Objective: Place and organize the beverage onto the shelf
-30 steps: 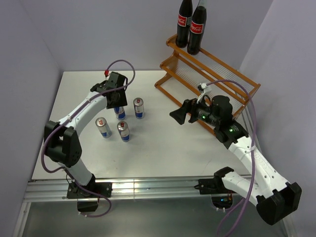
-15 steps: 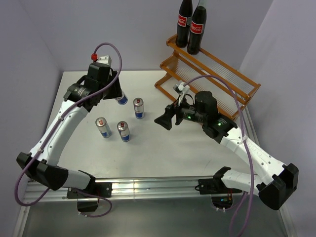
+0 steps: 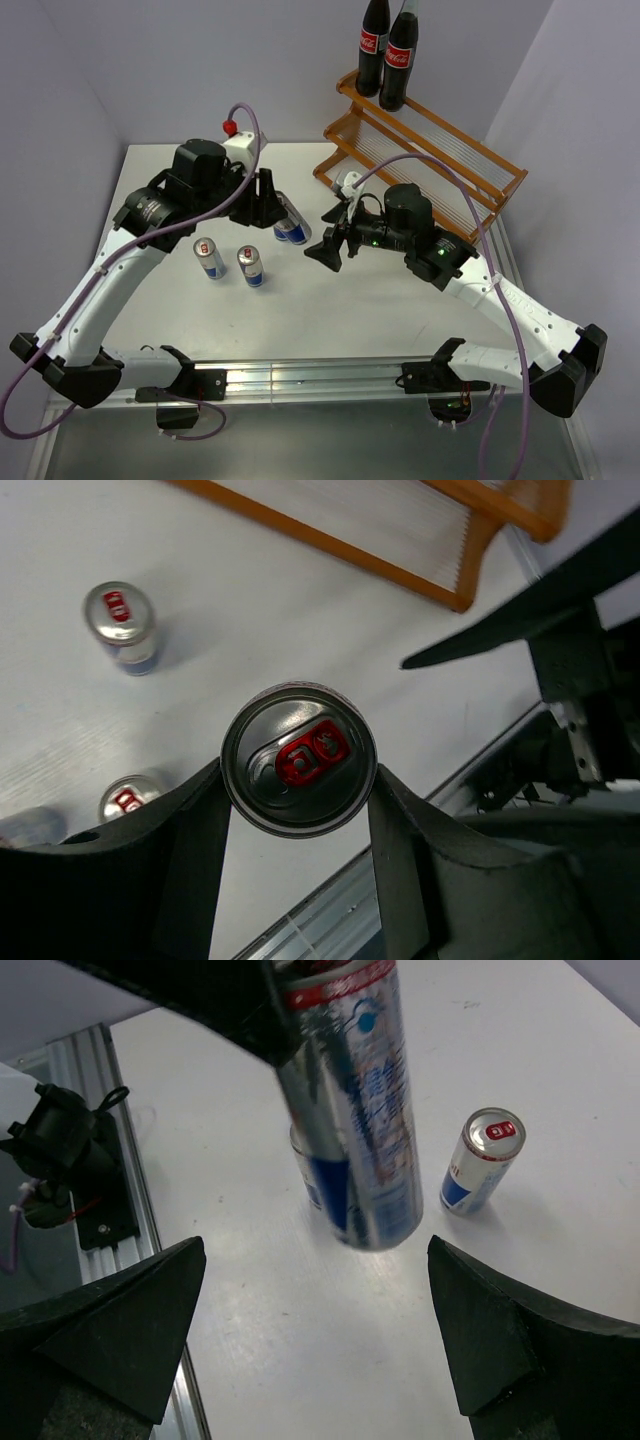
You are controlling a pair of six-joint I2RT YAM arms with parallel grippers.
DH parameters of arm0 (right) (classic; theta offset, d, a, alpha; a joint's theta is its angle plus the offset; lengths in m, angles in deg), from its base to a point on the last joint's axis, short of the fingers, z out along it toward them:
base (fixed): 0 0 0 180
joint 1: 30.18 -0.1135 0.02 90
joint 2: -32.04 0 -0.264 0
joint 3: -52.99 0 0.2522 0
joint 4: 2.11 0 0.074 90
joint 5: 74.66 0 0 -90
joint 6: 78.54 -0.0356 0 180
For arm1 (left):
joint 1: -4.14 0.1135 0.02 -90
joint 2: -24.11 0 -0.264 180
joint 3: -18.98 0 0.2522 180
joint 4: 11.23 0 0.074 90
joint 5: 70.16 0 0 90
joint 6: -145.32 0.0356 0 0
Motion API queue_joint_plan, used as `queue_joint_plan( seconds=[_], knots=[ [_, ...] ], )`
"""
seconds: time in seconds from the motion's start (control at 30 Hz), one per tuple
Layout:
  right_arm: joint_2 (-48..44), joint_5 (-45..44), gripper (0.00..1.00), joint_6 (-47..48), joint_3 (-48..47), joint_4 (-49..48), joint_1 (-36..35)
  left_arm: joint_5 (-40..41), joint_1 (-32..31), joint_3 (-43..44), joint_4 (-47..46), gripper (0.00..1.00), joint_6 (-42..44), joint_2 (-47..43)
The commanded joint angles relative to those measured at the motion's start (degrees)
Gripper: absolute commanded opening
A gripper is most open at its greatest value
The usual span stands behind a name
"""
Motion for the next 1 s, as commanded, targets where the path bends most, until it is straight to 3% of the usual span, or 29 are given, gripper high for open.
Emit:
queue_joint_plan(
  seconds=[0.0, 0.13, 0.3, 0.47, 0.57, 0.73, 0.83, 0.9, 0.93, 0.97],
  knots=[
    [-0.71, -1.39, 0.98, 3.38, -1.84, -0.03, -0.45, -8.75, -1.40, -0.68, -7.60, 0.00, 1.97, -2.50],
    [-1.15, 1.15, 0.96, 4.61, -0.86, 0.22, -0.63, -13.41, -3.16, -2.09, -9.54, 0.00, 3.11, -2.50],
    [-0.28, 5.64, 0.90, 6.98, -1.47, 2.77, -1.15, -13.33, -6.06, -1.56, -8.84, 0.00, 4.34, -1.36],
    [1.39, 3.98, 0.86, 7.96, -2.09, 4.71, -1.77, -13.77, -7.73, -1.30, -8.49, 0.00, 5.84, -0.66],
    [1.92, 4.50, 0.73, 8.66, -2.71, 5.94, -1.94, -12.37, -9.05, -0.77, -7.26, 0.00, 6.89, 0.04],
    [1.57, 6.08, 0.61, 9.10, -2.18, 5.16, -2.12, -11.75, -9.67, -0.42, -6.90, 0.00, 8.03, 0.57],
    [1.48, 8.09, 0.46, 9.01, -1.57, 4.01, -2.21, -11.40, -9.75, -0.16, -7.17, 0.00, 8.30, 0.75],
    [1.31, 9.24, 0.20, 8.93, -1.22, 2.96, -2.30, -11.05, -9.84, 0.10, -7.25, 0.10, 8.21, 1.10],
    [0.96, 9.94, 0.10, 8.75, -0.95, 2.34, -2.38, -10.87, -9.84, 0.19, -7.26, 0.16, 8.21, 1.01],
    [0.70, 10.12, 0.00, 8.57, -0.78, 1.64, -2.39, -10.87, -9.84, 0.28, -7.43, 0.35, 8.21, 1.10]
  ],
)
